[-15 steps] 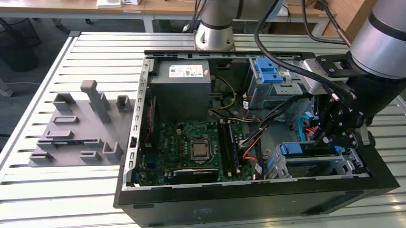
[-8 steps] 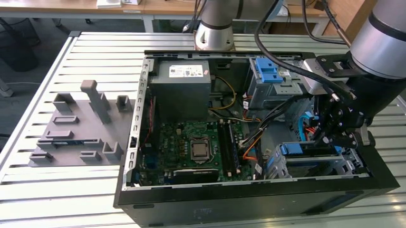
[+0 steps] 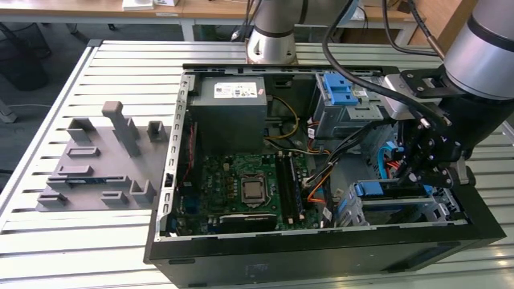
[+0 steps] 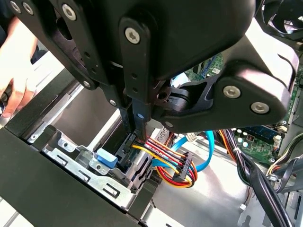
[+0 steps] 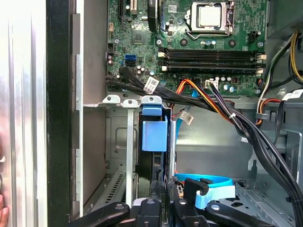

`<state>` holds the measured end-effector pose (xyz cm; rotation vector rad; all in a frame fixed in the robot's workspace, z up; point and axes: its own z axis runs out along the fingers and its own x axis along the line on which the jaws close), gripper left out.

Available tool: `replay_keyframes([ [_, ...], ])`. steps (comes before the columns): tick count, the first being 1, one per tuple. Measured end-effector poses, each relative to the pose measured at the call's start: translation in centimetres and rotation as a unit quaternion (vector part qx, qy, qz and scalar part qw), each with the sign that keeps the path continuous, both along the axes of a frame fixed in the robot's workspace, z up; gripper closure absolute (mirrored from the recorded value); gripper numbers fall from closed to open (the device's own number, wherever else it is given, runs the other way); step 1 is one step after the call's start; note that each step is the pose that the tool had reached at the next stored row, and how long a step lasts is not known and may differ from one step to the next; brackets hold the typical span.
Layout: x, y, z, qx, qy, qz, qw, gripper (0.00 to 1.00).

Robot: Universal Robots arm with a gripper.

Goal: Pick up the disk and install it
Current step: 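Insert the first disk wire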

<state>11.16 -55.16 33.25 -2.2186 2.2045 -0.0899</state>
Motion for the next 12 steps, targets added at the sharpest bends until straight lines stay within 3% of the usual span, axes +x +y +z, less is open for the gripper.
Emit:
replay_keyframes([
  [12, 0.02, -0.03, 0.08, -0.0002, 0.0, 0.0, 1.0, 0.84],
])
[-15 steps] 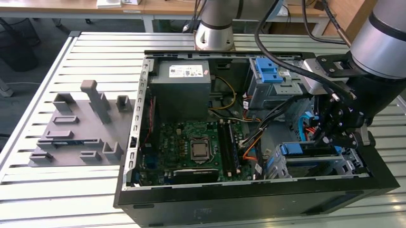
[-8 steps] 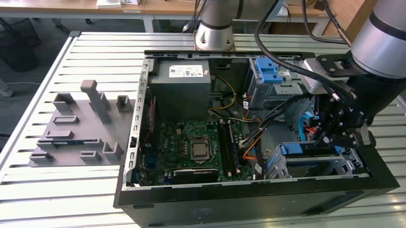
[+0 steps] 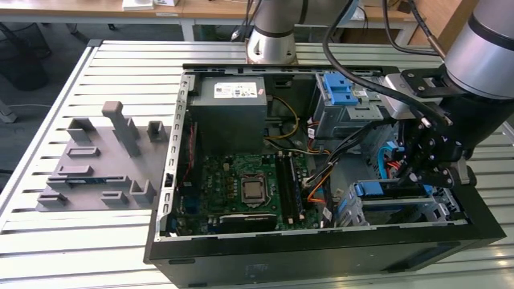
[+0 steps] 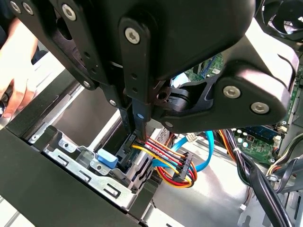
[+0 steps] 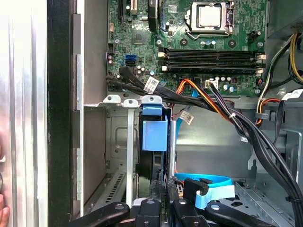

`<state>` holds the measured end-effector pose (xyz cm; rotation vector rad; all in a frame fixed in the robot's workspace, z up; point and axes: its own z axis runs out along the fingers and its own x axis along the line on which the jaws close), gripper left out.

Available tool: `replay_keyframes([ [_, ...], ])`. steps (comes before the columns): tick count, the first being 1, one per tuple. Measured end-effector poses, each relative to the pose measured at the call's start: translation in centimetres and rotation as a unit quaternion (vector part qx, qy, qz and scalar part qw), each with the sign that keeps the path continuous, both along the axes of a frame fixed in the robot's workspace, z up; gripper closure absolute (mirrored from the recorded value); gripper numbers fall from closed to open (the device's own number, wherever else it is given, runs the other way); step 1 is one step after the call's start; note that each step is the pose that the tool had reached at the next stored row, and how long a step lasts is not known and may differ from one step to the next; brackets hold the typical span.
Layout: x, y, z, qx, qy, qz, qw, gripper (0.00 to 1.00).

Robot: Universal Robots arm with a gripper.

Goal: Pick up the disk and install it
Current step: 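Insert the first disk wire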

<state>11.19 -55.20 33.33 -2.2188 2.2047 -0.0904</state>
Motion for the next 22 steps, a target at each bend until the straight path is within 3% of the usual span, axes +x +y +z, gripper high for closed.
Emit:
replay_keyframes([
  [22, 0.03, -0.1, -0.34, 0.0001, 0.0, -0.005, 1.0, 0.84],
])
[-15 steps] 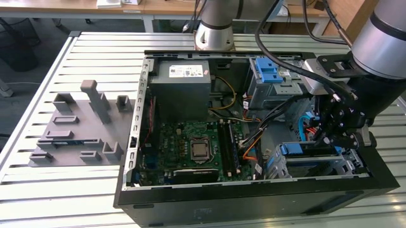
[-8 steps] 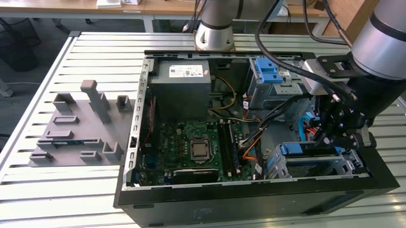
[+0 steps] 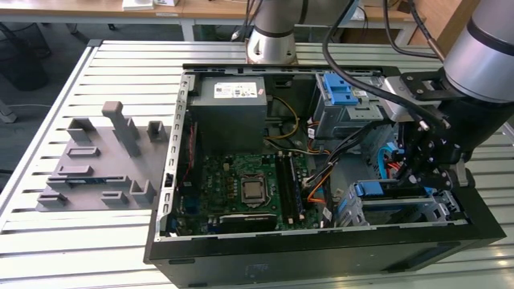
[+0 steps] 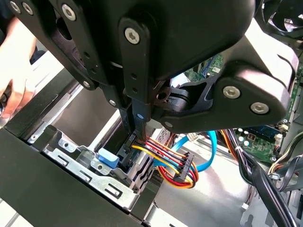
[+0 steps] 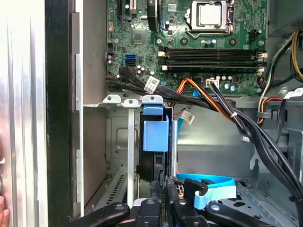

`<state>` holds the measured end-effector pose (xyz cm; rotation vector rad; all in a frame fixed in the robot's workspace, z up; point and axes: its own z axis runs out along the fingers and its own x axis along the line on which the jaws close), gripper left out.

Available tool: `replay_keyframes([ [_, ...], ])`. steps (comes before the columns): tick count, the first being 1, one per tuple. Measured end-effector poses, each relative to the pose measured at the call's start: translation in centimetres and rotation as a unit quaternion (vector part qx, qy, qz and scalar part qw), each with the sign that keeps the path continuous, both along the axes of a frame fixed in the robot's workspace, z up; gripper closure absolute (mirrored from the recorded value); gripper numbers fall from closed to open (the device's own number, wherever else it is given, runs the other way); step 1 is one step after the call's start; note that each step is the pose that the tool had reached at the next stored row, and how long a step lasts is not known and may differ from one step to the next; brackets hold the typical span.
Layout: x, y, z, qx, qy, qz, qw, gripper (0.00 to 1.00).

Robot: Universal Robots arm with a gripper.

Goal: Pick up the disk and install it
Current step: 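Insert the first disk wire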

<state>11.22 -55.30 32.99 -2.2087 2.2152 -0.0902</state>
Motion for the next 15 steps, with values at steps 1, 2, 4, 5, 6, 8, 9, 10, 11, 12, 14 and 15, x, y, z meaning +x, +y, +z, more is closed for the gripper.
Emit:
replay_keyframes([
  [1, 0.0, 0.0, -0.03, 0.0001, 0.0, 0.0, 1.0, 0.84],
  [2, 0.0, 0.0, -0.04, 0.0, 0.0001, 0.0, 1.0, 0.84],
  [4, 0.0, 0.0, -0.1, 0.0001, 0.0002, 0.0, 1.0, 0.84],
  [5, 0.0, 0.0, -0.11, 0.0, 0.0002, 0.0, 1.0, 0.84],
  [6, 0.0, 0.0, -0.11, 0.0, 0.0002, 0.0, 1.0, 0.84],
  [8, 0.0, 0.0, -0.12, 0.0, 0.0002, 0.0, 1.0, 0.84],
  [9, 0.0, 0.0, -0.12, 0.0, 0.0002, 0.0, 1.0, 0.84],
  [10, 0.0, 0.0, -0.12, 0.0001, 0.0002, 0.0, 1.0, 0.84],
  [11, 0.0, 0.0, -0.12, 0.0, 0.0002, 0.0, 1.0, 0.84],
  [12, 0.0, 0.0, -0.12, 0.0001, 0.0003, 0.0, 1.0, 0.82],
  [14, 0.0, 0.0, -0.13, 0.0002, 0.0002, 0.0, 1.0, 0.76],
  [15, 0.0, 0.0, -0.13, 0.0002, 0.0002, 0.0, 1.0, 0.76],
])
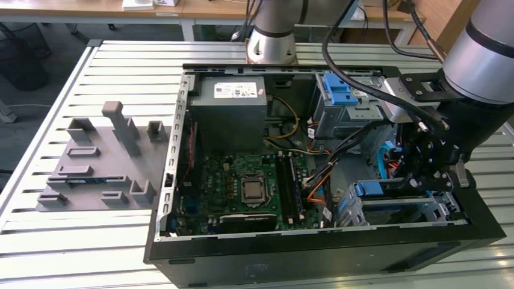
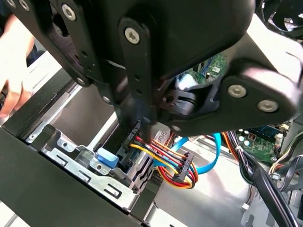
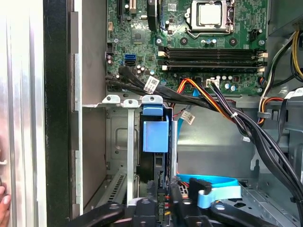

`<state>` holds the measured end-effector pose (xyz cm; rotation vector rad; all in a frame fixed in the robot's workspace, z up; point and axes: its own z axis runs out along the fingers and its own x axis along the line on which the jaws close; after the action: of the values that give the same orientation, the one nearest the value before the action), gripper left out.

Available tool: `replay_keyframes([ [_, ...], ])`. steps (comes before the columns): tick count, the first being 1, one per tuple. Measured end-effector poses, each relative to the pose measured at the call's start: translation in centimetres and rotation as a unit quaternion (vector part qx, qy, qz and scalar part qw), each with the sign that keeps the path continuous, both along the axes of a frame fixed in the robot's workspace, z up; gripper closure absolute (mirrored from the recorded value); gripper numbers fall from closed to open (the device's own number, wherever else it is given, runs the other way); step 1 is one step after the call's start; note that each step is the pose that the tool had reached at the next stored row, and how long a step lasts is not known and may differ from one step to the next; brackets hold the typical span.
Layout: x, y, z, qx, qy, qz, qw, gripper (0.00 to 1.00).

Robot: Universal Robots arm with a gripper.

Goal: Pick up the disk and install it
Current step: 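Insert the first disk wire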

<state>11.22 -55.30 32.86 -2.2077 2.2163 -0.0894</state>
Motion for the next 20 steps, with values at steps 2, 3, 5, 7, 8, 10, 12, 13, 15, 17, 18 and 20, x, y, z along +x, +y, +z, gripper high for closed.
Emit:
replay_keyframes([
  [2, 0.0, 0.0, 0.04, -0.0001, 0.0, 0.0, 1.0, 0.7],
  [3, 0.0, 0.0, 0.13, -0.0002, 0.0, 0.0, 1.0, 0.7],
  [5, 0.0, 0.0, 0.36, 0.0002, 0.0, 0.0, 1.0, 0.7],
  [7, 0.0, 0.0, 0.66, 0.0003, 0.0, 0.0, 1.0, 0.7],
  [8, 0.0, 0.0, 0.79, 0.0003, 0.0, 0.0, 1.0, 0.7],
  [10, 0.0, 0.0, 1.04, 0.0003, 0.0, 0.0, 1.0, 0.7],
  [12, 0.0, 0.0, 1.18, 0.0004, 0.0001, 0.0, 1.0, 0.72],
  [13, 0.0, 0.0, 1.18, 0.0005, 0.0001, 0.0, 1.0, 0.78],
  [15, 0.0, 0.01, 1.19, 0.0004, 0.0001, 0.0, 1.0, 0.84],
  [17, 0.0, 0.0, 1.2, 0.0003, 0.0002, 0.0, 1.0, 0.89],
  [18, 0.0, 0.01, 1.2, 0.0003, 0.0002, 0.0, 1.0, 0.89],
  [20, 0.0, 0.01, 1.2, 0.0003, 0.0002, 0.0, 1.0, 0.89],
])
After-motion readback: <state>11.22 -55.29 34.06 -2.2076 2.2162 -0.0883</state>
